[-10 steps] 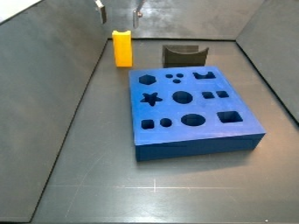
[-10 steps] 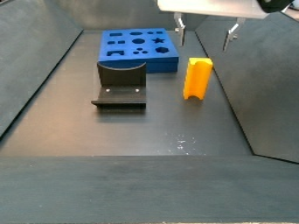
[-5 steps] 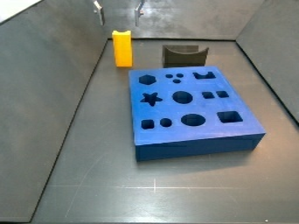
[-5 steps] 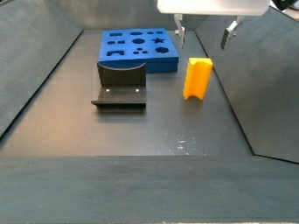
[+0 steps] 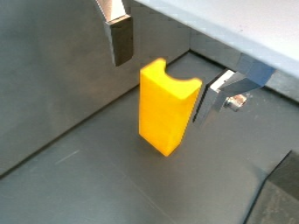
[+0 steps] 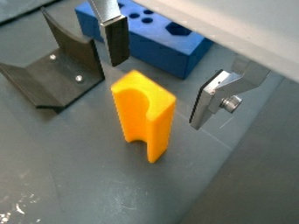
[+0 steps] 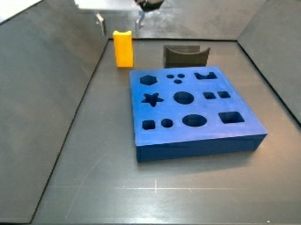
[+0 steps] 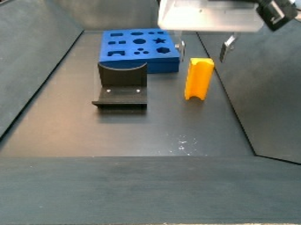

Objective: Pick up the arch object. Move up. Place the arch object on the fixture. Regrasp the arch object. Rotate the arch object. Move to above the board. Insert the arch object.
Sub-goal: Rotate the arch object.

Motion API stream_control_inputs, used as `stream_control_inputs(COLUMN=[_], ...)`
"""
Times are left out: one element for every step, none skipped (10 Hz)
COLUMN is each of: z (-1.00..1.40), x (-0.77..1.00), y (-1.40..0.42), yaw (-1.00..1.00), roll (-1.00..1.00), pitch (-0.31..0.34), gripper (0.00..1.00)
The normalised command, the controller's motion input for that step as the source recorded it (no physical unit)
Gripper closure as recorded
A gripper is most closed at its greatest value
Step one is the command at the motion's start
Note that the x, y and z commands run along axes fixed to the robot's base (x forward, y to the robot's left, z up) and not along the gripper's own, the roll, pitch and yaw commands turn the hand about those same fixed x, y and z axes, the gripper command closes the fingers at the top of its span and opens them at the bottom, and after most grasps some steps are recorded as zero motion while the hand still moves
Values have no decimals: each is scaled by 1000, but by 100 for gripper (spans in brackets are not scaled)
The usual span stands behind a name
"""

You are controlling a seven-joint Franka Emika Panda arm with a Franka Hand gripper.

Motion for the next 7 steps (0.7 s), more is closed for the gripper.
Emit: stream_control_inputs(z=[-700,-561,-463,-371,-255,-170,0], x=[20,24,27,30,34,38,0], y=[3,2,1,0,-2,-2,0], yaw=[-17,-10,-5,0,6,11,0], roll=[-22,-28,-32,-36,-41,-44,0], pitch=[-41,-43,-42,-40,-36,-35,0], gripper=[0,0,0,0,0,0,100])
